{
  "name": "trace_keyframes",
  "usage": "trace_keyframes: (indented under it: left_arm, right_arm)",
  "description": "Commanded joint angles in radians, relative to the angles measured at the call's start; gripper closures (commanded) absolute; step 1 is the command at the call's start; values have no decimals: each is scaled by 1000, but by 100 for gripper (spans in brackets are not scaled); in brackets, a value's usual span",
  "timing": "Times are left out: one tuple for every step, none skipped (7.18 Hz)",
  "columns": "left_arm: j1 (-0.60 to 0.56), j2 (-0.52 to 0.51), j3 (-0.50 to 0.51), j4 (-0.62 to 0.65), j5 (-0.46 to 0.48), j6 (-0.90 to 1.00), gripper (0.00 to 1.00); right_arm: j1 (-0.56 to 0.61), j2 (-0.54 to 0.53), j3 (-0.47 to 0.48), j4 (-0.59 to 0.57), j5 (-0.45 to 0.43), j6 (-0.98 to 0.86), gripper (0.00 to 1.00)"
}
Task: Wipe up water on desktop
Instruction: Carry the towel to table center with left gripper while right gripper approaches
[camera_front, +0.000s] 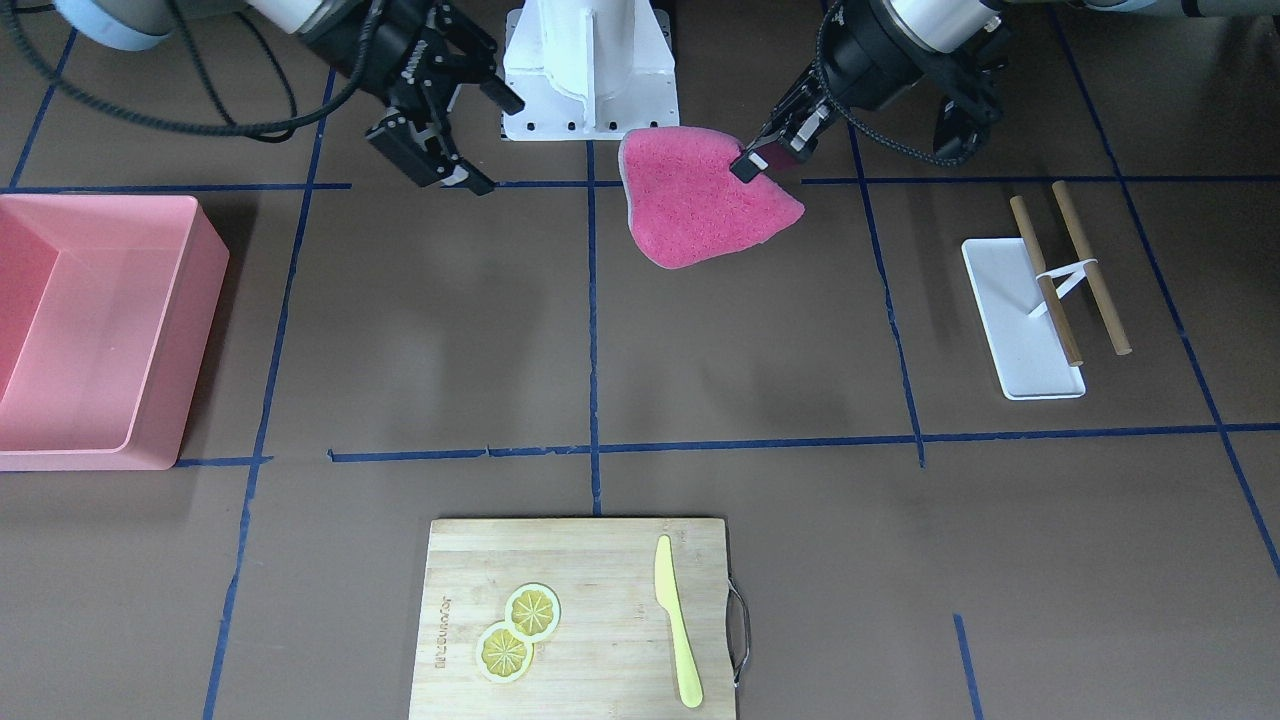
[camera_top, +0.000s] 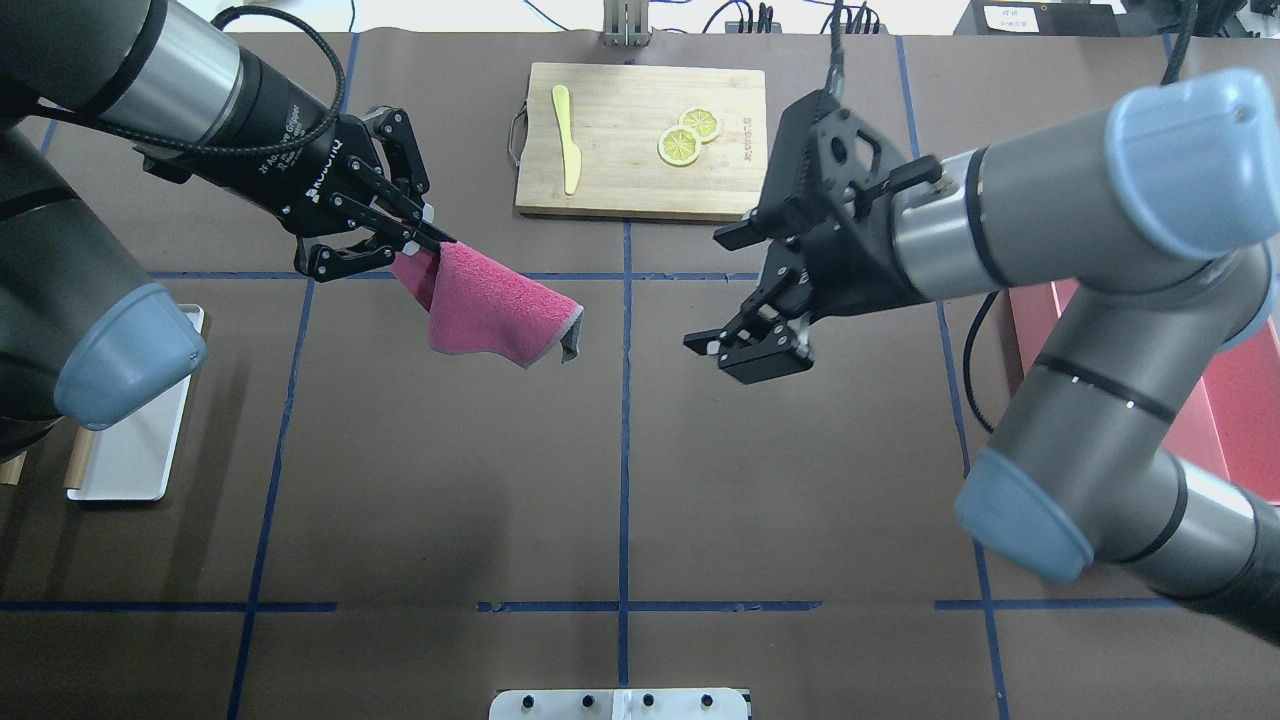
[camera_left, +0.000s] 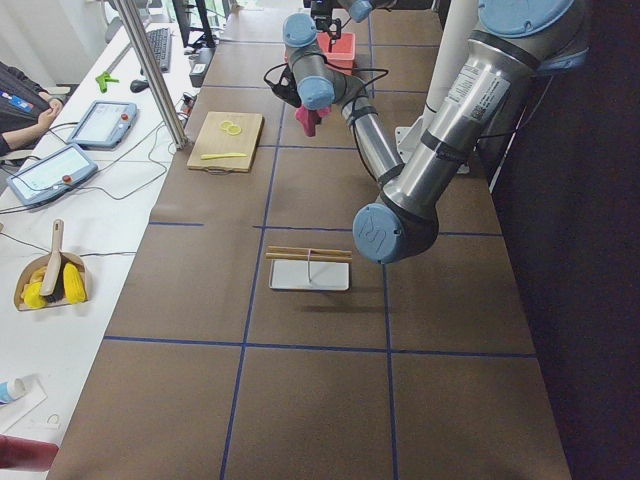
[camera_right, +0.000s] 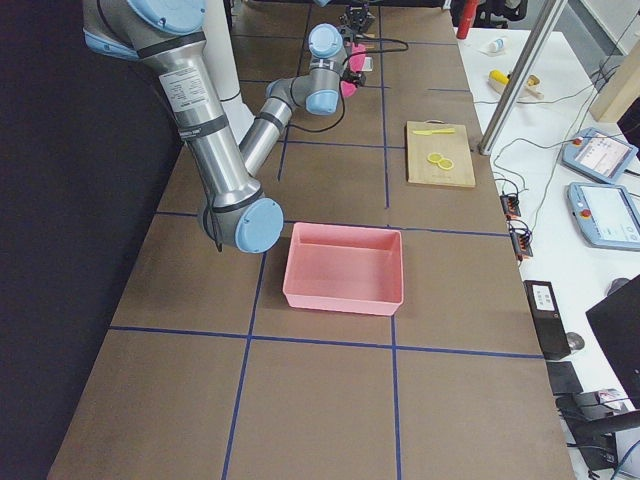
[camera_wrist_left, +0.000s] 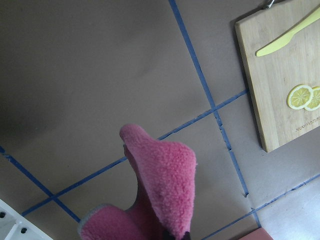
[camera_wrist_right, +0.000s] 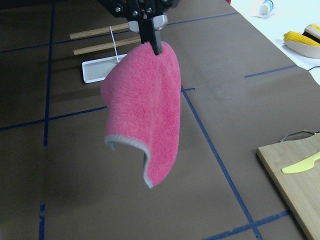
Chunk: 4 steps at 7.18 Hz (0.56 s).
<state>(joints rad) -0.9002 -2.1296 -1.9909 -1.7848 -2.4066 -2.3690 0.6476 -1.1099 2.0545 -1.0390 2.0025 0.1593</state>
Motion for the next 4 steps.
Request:
trace_keyframes:
  left_arm:
    - [13,-27,1,-1,30,-82,94]
    - [36,-44,1,-1,58,-129,94]
    - [62,-56,0,-2,102,-171,94]
    - [87,-62,-5,-1,116,-182,93]
  right_arm:
    - [-135,18,18,-1,-221,5,0]
    - [-173,18,19,0,-284,5,0]
    - [-189,18,19,-1,-304,5,0]
    - [-192,18,21,0,-304,5,0]
